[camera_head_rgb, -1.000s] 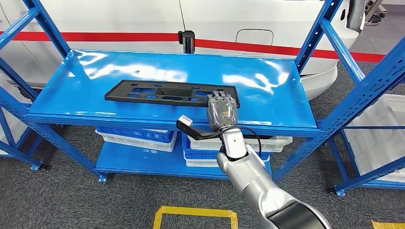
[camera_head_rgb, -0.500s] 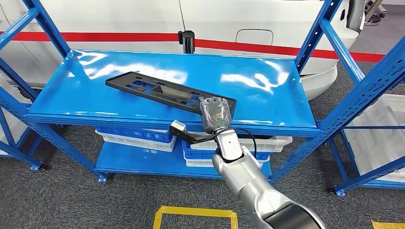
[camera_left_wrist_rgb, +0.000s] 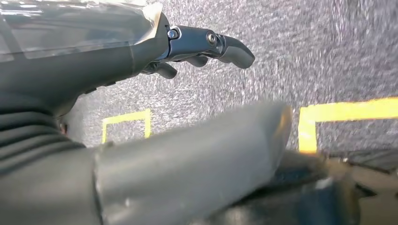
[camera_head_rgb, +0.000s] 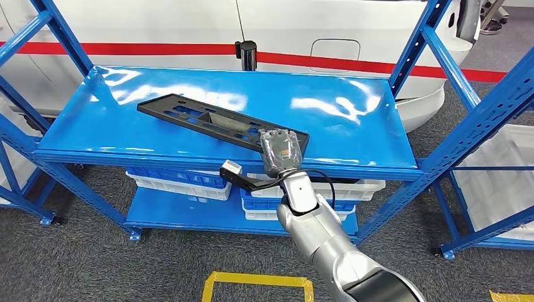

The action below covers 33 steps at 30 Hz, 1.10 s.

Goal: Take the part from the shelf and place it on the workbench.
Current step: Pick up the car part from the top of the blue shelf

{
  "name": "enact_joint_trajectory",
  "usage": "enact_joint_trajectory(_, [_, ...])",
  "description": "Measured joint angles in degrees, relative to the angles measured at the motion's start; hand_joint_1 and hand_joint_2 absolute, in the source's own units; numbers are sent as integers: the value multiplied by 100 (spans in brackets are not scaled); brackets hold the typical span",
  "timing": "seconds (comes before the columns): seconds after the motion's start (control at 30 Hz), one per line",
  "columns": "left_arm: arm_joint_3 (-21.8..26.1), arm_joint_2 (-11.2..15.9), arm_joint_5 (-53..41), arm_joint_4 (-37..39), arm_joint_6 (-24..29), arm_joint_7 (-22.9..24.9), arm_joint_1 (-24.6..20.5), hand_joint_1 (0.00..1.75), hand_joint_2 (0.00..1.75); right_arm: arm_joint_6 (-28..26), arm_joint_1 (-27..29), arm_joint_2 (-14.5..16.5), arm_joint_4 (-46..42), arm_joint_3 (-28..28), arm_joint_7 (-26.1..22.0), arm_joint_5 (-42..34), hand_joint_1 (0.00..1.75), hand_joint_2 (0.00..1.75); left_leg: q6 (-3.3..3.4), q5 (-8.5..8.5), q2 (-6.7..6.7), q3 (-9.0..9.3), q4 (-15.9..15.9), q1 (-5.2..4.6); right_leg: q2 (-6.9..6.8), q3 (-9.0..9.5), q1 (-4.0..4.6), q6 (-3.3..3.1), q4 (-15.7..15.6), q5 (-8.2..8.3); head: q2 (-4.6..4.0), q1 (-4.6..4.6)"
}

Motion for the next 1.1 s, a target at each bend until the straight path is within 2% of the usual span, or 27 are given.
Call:
enact_joint_trajectory(0.1, [77, 0, 71, -8, 137, -359, 1, 0, 175, -1, 0, 0, -56, -59, -116, -21, 175, 175, 0, 0, 0, 1, 0, 0, 0, 1, 0, 0, 0, 0, 0, 0])
enact_joint_trajectory(0.23, [219, 0, 249, -18, 106, -763, 0, 0, 0, 0, 0, 0, -196, -199, -317, -82, 175, 175, 0, 0, 0, 1, 0, 0, 0, 1, 0, 0, 0, 0, 1, 0])
enact_joint_trajectory(0.37, [390, 0, 450, -22, -6, -614, 1, 0, 0, 0, -15, 20, -317, -369, -755, -183, 175, 175, 0, 0, -1, -1, 0, 0, 0, 3, 0, 1, 1, 1, 0, 0])
enact_joint_trajectory(0.47, [534, 0, 510, -24, 87, -346, 1, 0, 0, 0, -66, 129, -356, -680, -1262, -288, 175, 175, 0, 0, 0, -3, 0, 0, 1, 3, 0, 2, 1, 1, 0, -1])
enact_joint_trajectory(0.6, [634, 1, 494, -24, 255, -194, -2, 0, 0, 0, -155, 280, -366, -1036, -1575, -399, 175, 175, 0, 0, -1, -2, -2, 0, -1, -3, 0, 0, 1, 0, 0, -1])
enact_joint_trajectory(0.7, [685, 1, 481, -24, 309, -30, -7, 0, 0, 1, -201, 365, -356, -1267, -1921, -728, 175, 175, 0, 0, -1, -3, -4, 0, 0, -4, 1, 0, 1, 0, 0, -1])
enact_joint_trajectory(0.77, [716, 0, 477, -24, 359, 49, -9, 0, 0, 1, -258, 419, -300, -1464, -2341, -1083, 175, 175, 0, 0, -1, -4, -4, -1, 0, -5, 0, 0, 1, 0, 0, -1])
enact_joint_trajectory(0.87, [768, 0, 475, -24, 411, 117, -10, 0, 0, 1, -383, 500, -106, -1803, -3114, -1864, 175, 175, 0, 0, -1, -4, -3, -1, 0, -3, 0, 0, 1, 0, 1, -1])
enact_joint_trajectory(0.97, [805, 1, 469, -24, 425, 124, -10, 0, 0, 2, -457, 522, 57, -1872, -3609, -3116, 175, 175, 0, 0, -1, -4, -3, -1, -1, -4, 0, 0, 1, 0, 0, -1])
enact_joint_trajectory(1.1, [868, 2, 468, -24, 418, 113, -3, 0, 0, 28, -453, 274, -113, -1200, -3712, -5560, 175, 175, 0, 0, -2, -6, -2, -2, -2, -6, -1, 1, 0, 0, 0, -1])
